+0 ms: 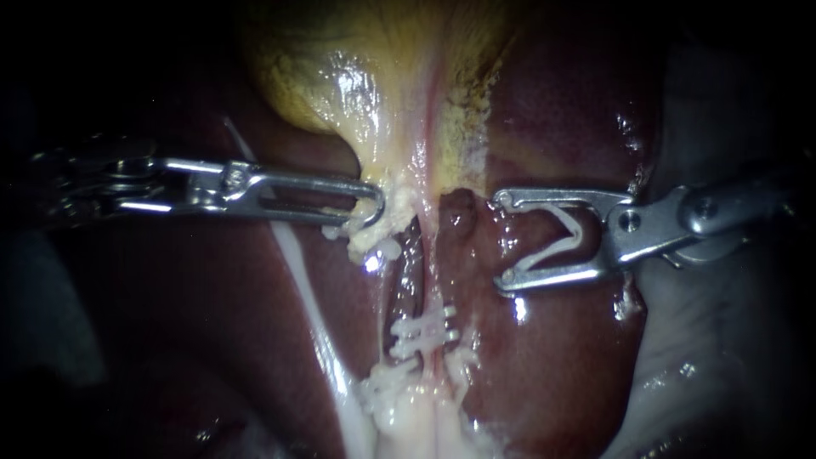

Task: Clipping third clip right tube

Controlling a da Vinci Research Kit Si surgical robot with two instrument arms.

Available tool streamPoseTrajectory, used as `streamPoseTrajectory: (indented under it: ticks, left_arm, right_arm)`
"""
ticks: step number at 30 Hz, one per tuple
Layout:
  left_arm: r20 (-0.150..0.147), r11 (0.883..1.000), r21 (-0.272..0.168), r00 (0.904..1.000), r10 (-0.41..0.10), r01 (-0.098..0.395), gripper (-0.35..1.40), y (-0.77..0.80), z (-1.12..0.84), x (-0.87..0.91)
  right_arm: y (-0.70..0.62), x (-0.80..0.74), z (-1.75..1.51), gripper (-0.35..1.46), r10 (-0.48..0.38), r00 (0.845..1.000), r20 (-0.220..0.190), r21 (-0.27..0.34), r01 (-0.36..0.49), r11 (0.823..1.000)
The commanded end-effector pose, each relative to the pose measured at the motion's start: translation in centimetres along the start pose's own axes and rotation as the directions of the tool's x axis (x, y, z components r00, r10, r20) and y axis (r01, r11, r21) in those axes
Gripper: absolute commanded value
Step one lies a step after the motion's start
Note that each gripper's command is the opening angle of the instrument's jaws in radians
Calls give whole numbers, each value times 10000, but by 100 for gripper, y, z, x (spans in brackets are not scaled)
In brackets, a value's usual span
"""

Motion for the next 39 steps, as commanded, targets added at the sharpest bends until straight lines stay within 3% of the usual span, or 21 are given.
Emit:
streamPoseTrajectory:
  ticks: [1, 8, 16, 19, 25, 27, 31, 39]
  left_arm:
    - [-4, 10000, 4, 10000, -1, 1, -35, 0, 0, 0]
    - [54, 10000, -72, 10000, -31, 31, -35, -3, -21, -4]
    - [534, 9995, -175, 9982, -256, 266, -35, -28, -82, -24]
    - [665, 9994, -163, 9974, -286, 298, -35, -38, -95, -29]
    - [724, 9994, -198, 9970, -258, 273, -35, -45, -98, -29]
    - [724, 9994, -199, 9970, -257, 272, -35, -45, -98, -29]
    - [725, 9994, -201, 9970, -258, 273, -35, -45, -98, -28]
    - [742, 9993, -223, 9969, -268, 285, -35, -49, -98, -27]
  right_arm:
    - [-1, 1, 1, 50, 3, 10000, 0, 4, -3, 10000]
    - [-2, 2, 1, 50, 4, 10000, -2, 8, -4, 10000]
    - [-4, 2, 2, 50, 118, 9999, -8, 11, -118, 9999]
    - [-5, 2, 3, 50, 409, 9992, -19, 8, -409, 9992]
    - [-5, 3, 9, 50, 1293, 9916, -51, -30, -1293, 9916]
    - [-3, 4, 14, 50, 2350, 9719, -98, -75, -2351, 9719]
    - [2, 5, 26, 50, 3608, 9325, -173, -160, -3611, 9324]
    - [10, -4, 51, 50, 4487, 8933, -260, -317, -4493, 8928]
